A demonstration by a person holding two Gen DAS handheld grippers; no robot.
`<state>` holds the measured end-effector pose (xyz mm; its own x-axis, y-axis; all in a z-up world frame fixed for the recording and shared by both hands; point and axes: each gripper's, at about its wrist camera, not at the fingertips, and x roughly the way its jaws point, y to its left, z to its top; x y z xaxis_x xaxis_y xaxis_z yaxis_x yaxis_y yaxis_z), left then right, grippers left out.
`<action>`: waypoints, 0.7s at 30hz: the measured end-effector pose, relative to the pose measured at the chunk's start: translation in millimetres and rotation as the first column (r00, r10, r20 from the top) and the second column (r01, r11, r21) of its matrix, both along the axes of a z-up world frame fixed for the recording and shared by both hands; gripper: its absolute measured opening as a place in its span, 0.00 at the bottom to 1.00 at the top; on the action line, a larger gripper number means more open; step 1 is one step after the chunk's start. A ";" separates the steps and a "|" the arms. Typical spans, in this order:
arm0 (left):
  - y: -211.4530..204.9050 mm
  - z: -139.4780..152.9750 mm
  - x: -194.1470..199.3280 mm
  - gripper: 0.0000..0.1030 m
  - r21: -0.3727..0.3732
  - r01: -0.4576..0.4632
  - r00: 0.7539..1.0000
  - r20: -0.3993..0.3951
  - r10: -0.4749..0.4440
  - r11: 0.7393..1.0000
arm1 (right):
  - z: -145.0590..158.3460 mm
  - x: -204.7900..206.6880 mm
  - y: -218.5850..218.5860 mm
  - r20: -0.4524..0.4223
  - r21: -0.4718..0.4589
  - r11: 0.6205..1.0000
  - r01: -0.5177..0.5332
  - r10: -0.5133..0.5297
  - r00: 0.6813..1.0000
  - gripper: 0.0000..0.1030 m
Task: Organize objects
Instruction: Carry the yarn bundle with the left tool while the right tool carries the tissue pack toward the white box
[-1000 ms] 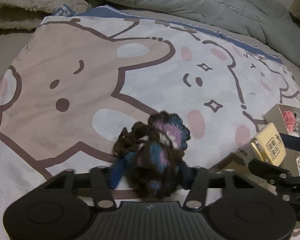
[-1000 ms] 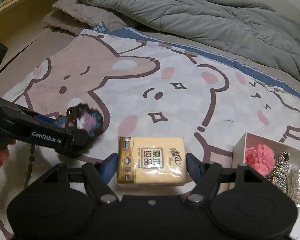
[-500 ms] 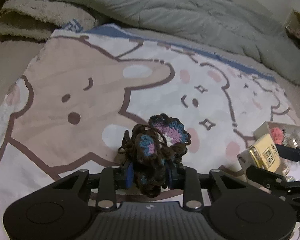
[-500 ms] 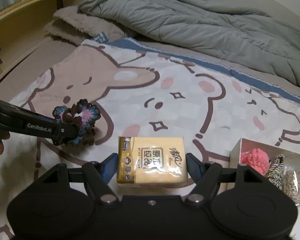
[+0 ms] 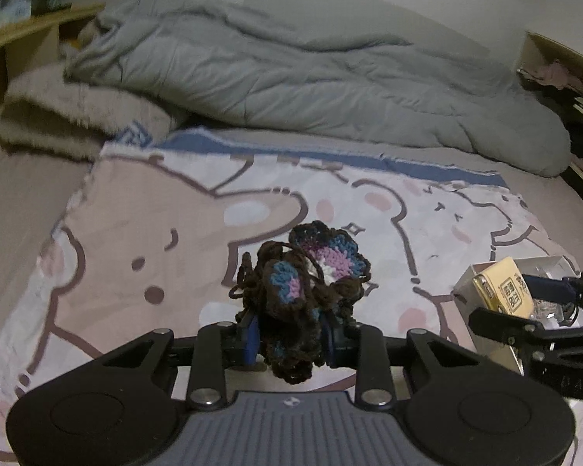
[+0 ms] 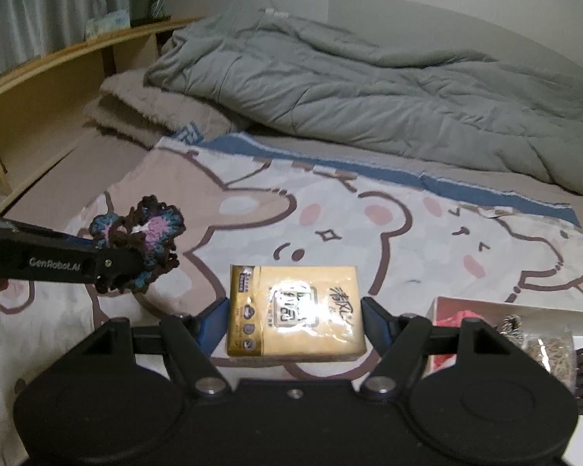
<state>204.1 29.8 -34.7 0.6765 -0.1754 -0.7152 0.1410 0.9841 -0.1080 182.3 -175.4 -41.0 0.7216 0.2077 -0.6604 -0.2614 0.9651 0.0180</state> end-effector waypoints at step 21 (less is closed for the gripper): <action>-44.6 44.4 -45.4 0.31 0.005 0.068 0.989 0.128 -0.068 0.998 | 37.1 -39.7 -44.3 0.103 0.081 0.992 0.093 -0.101 0.989 0.71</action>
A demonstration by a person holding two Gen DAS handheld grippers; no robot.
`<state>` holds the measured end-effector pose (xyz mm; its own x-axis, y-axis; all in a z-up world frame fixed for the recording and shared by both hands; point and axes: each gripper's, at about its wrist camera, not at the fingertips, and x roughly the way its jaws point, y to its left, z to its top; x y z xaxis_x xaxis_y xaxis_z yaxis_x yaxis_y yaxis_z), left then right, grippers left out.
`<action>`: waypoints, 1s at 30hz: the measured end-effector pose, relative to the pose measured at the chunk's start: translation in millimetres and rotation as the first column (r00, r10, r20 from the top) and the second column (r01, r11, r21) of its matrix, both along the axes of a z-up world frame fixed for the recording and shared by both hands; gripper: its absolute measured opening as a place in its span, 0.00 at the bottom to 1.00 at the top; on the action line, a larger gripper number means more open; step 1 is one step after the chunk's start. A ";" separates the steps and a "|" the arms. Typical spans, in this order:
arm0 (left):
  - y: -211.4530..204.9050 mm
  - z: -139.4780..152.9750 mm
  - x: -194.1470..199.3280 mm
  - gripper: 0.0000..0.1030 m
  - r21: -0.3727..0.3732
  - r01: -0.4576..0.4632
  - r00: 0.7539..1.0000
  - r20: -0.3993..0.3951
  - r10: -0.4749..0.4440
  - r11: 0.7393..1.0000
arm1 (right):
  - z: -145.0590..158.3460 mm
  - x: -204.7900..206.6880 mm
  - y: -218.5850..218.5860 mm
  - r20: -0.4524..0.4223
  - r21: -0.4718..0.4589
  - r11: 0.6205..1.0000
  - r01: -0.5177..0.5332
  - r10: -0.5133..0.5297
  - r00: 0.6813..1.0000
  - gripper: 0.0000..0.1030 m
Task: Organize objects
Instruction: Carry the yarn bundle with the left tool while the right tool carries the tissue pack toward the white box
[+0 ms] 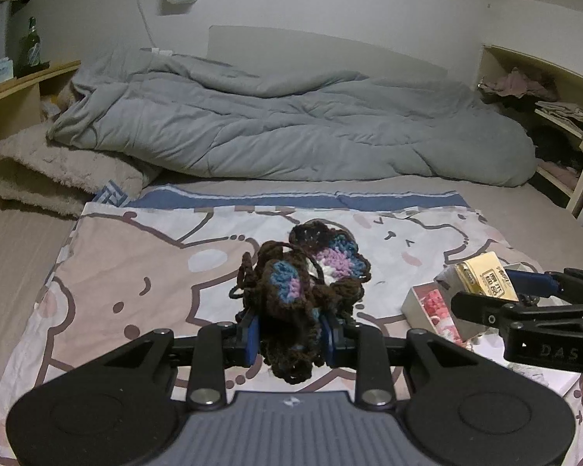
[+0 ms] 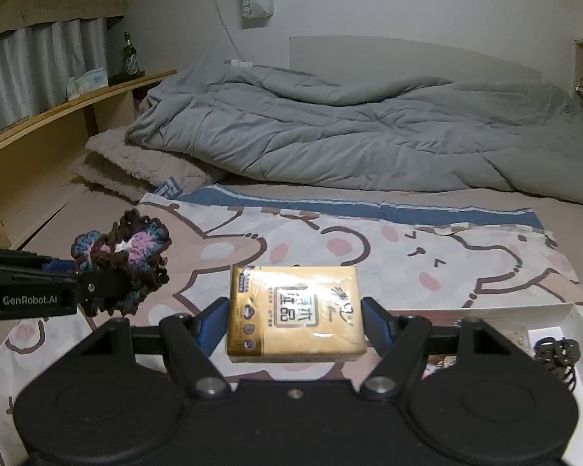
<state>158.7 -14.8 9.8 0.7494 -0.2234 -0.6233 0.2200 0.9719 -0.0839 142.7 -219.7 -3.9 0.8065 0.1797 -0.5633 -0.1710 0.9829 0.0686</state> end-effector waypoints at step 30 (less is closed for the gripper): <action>-134.2 2.0 3.6 0.31 -0.064 0.236 0.971 0.041 -0.234 0.970 | 4.9 -51.1 -144.8 0.041 0.013 0.965 0.261 -0.261 0.964 0.71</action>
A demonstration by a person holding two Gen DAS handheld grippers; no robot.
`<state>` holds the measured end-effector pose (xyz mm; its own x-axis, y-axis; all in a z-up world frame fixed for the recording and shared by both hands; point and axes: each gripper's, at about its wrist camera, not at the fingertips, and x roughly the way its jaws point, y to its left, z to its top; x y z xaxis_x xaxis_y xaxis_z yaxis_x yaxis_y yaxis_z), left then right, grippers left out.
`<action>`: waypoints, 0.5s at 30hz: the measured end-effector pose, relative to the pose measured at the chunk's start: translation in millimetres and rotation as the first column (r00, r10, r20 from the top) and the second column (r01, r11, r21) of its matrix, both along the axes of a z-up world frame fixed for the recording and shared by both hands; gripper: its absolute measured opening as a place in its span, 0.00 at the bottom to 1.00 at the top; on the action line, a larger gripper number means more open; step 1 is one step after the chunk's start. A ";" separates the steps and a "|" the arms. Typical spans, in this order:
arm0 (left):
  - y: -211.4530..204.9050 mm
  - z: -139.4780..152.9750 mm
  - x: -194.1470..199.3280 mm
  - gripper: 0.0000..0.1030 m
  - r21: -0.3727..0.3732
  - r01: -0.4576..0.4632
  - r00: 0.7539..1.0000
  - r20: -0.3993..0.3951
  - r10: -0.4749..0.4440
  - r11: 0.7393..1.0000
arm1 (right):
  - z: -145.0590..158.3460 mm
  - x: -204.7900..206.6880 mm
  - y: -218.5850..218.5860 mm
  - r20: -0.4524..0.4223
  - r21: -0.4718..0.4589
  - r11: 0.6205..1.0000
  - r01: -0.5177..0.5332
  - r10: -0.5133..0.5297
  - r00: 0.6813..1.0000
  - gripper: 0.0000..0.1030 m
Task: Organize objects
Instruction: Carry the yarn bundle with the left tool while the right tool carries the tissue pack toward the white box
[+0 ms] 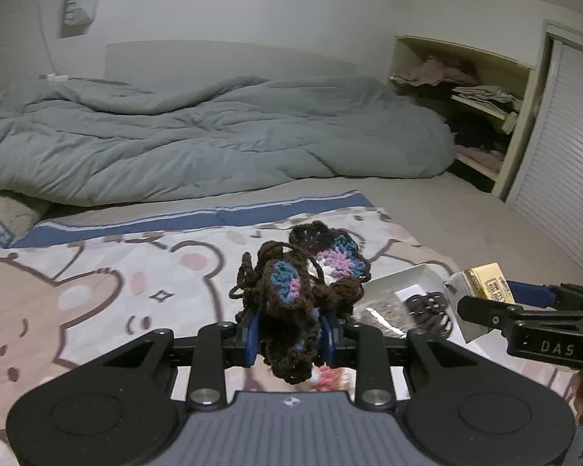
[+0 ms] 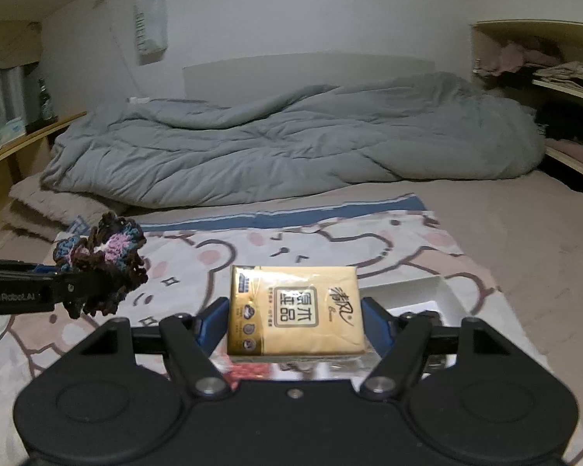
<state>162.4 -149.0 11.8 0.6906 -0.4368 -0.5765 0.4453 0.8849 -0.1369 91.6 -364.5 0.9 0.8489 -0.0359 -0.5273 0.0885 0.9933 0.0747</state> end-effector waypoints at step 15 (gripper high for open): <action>-88.4 -21.0 3.3 0.31 -0.042 0.170 0.985 -0.034 -0.171 0.985 | -29.5 -13.9 -67.7 -0.080 -0.023 0.994 0.107 -0.109 0.991 0.71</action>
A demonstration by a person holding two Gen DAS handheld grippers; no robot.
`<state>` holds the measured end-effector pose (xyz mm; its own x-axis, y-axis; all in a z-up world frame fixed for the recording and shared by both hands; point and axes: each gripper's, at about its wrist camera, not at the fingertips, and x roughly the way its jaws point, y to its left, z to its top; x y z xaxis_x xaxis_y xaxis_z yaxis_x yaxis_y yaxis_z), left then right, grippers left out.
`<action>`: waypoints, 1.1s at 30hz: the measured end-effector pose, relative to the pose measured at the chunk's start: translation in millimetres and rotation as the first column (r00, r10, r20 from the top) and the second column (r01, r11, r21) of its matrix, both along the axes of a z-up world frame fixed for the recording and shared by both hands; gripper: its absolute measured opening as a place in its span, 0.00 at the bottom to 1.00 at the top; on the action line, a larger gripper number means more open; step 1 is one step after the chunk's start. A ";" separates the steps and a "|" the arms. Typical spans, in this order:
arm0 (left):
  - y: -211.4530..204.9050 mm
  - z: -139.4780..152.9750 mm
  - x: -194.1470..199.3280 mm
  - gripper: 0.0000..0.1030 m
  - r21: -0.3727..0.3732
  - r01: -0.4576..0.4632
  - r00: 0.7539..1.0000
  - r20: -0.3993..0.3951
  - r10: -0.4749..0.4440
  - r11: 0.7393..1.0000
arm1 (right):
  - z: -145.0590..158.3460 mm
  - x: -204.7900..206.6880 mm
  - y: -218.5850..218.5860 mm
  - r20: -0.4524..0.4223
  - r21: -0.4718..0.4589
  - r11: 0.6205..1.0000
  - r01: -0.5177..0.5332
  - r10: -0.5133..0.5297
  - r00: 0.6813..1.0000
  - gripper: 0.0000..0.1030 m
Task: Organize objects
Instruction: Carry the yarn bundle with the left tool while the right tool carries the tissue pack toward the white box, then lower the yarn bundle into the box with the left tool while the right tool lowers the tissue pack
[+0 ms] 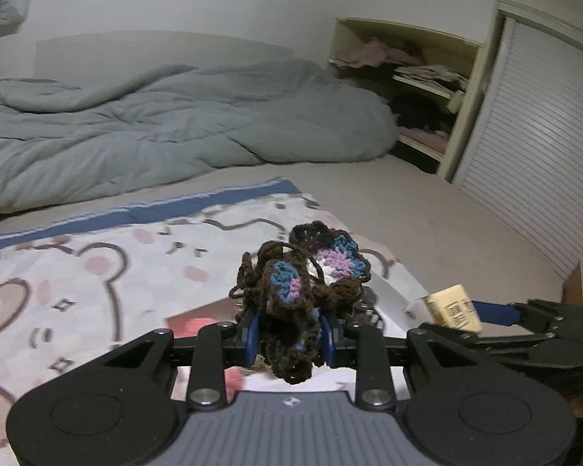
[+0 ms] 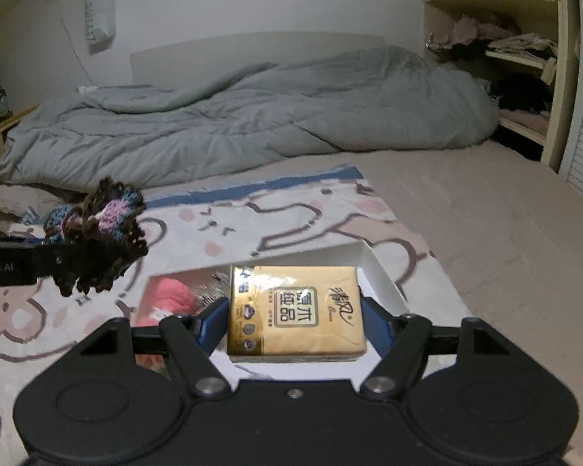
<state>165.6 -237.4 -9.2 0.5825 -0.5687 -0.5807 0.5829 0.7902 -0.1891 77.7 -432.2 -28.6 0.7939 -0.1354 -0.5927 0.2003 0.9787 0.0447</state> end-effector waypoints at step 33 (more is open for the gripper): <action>-129.7 -127.2 47.6 0.32 0.085 0.245 0.937 -0.275 -0.214 0.966 | -86.8 6.1 -54.0 -0.328 -0.054 0.990 -0.129 0.105 0.939 0.71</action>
<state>213.2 -367.1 -136.4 0.2630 -0.5883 -0.7647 0.6934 0.6664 -0.2742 83.8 -486.2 -115.3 0.5739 -0.1064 -0.8120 0.0756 0.9942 -0.0768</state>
